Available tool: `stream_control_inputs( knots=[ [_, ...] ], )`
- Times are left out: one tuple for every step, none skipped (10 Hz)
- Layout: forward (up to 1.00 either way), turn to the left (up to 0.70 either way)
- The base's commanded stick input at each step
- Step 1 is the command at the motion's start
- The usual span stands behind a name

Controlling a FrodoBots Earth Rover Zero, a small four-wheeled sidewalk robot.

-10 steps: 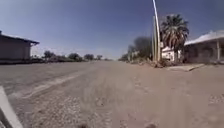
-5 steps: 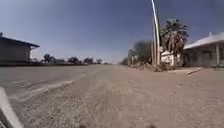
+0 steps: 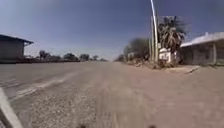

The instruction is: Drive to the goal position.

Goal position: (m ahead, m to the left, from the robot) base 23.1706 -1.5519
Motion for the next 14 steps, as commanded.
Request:
stream_control_inputs(
  knots=[
    [0.7, 0.0],
    [0.7, 0.0],
    [0.7, 0.0],
    [0.7, 0.0],
    [0.7, 0.0],
    [0.7, 0.0],
    [0.7, 0.0],
    [0.7, 0.0],
    [0.7, 0.0],
    [0.7, 0.0],
    [0.7, 0.0],
    [0.7, 0.0],
    [0.7, 0.0],
    [0.7, 0.0]
  ],
)
